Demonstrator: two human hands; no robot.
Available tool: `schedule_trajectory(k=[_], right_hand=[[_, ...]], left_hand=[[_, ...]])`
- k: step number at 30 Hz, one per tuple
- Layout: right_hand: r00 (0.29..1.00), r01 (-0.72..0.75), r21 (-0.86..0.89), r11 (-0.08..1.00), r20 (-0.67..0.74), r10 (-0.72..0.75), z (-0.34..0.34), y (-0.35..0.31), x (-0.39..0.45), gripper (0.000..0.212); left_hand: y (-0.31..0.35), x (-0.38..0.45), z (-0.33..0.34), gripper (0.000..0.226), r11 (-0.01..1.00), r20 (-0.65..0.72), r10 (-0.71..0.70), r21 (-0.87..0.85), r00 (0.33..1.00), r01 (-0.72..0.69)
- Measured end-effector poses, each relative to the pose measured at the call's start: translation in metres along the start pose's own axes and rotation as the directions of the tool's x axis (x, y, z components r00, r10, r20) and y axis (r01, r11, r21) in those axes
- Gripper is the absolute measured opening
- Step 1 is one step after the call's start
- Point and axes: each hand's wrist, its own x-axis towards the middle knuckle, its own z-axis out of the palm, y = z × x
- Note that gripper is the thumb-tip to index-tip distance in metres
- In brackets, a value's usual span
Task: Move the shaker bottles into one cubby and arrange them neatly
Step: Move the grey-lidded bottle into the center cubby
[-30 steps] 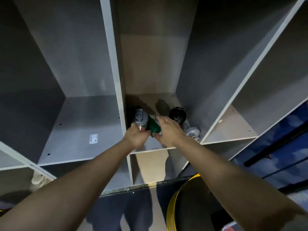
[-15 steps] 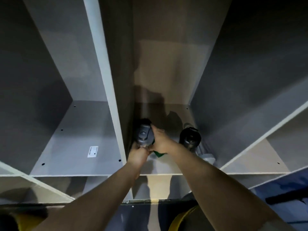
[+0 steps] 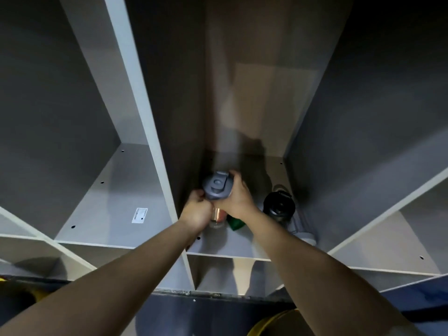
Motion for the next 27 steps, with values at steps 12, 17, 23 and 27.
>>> schedule_trajectory(k=[12, 17, 23, 27], right_hand=[[0.977, 0.211, -0.077, 0.974, -0.016, -0.213, -0.102, -0.079, -0.082, 0.108], [0.964, 0.25, -0.246, 0.936, -0.022, -0.264, -0.111, -0.104, -0.132, 0.103], [0.954, 0.277, -0.347, 0.896, -0.016, -0.3, -0.062, -0.155, -0.193, 0.108], [0.958, 0.249, -0.307, 0.919, -0.057, -0.279, -0.007, -0.193, -0.218, 0.105]], left_hand=[[0.059, -0.082, -0.021, 0.058, 0.889, 0.168, 0.422, 0.113, 0.891, -0.443], [0.073, -0.107, -0.06, 0.059, 0.866, 0.369, 0.389, 0.167, 0.844, -0.472], [0.075, -0.124, -0.151, 0.034, 0.85, 0.434, 0.412, 0.134, 0.801, -0.51], [0.066, -0.129, -0.214, 0.025, 0.838, 0.393, 0.444, 0.138, 0.806, -0.529]])
